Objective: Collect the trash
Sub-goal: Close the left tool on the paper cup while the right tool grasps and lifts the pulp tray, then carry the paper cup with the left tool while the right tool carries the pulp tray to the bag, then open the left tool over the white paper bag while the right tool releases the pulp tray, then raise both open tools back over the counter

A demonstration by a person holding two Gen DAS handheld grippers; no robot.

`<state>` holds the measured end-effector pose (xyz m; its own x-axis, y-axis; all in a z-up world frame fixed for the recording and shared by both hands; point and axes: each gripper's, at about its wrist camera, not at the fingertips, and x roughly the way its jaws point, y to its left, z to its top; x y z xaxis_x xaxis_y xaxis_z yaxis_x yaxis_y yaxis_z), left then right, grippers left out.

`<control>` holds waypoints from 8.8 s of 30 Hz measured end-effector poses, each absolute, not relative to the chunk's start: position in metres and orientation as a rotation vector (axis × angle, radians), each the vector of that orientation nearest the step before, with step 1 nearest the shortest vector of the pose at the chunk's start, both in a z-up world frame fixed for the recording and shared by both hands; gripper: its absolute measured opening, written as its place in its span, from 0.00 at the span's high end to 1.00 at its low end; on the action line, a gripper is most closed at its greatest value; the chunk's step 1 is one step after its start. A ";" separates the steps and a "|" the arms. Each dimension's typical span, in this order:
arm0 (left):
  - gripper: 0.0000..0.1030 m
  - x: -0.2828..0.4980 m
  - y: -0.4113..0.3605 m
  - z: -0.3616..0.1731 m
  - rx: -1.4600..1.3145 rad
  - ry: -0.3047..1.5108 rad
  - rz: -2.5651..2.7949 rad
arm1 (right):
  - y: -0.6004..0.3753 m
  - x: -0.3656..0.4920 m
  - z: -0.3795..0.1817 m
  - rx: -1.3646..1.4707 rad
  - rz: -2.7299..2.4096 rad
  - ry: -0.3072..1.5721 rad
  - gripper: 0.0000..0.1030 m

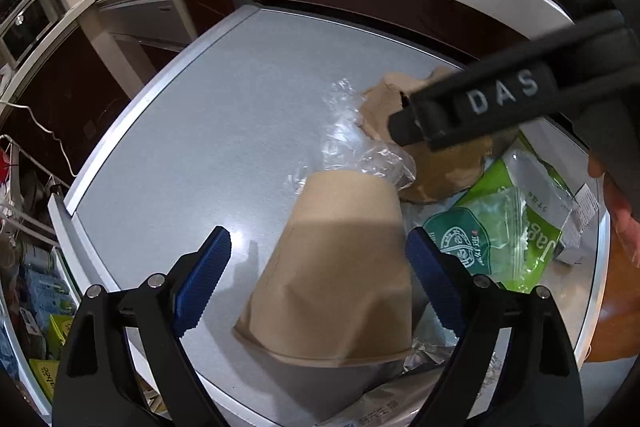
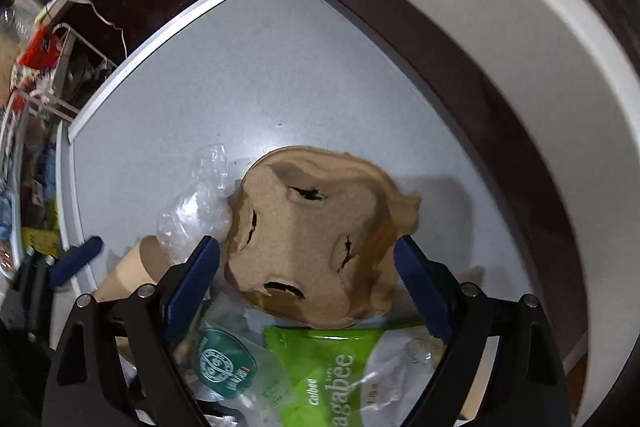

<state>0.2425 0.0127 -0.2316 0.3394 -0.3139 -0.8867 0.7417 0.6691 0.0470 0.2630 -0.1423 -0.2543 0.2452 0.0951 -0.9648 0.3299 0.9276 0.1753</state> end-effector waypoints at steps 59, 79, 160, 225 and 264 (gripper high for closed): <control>0.27 0.191 0.061 -0.179 0.118 0.974 -0.622 | -0.134 0.165 -0.236 0.150 -0.058 1.309 0.28; 0.27 0.148 0.064 -0.129 0.064 0.867 -0.573 | -0.160 0.115 -0.125 0.293 0.091 1.038 0.29; 0.27 -0.124 0.003 -0.239 0.228 1.136 -0.463 | -0.200 -0.133 -0.249 0.143 0.304 1.417 0.29; 0.18 -0.093 -0.014 -0.328 0.291 1.345 -0.434 | -0.194 -0.089 -0.326 0.112 0.263 1.555 0.27; 0.03 -0.038 0.045 -0.102 0.132 0.804 -0.195 | -0.179 -0.033 -0.072 -0.008 0.229 0.846 0.04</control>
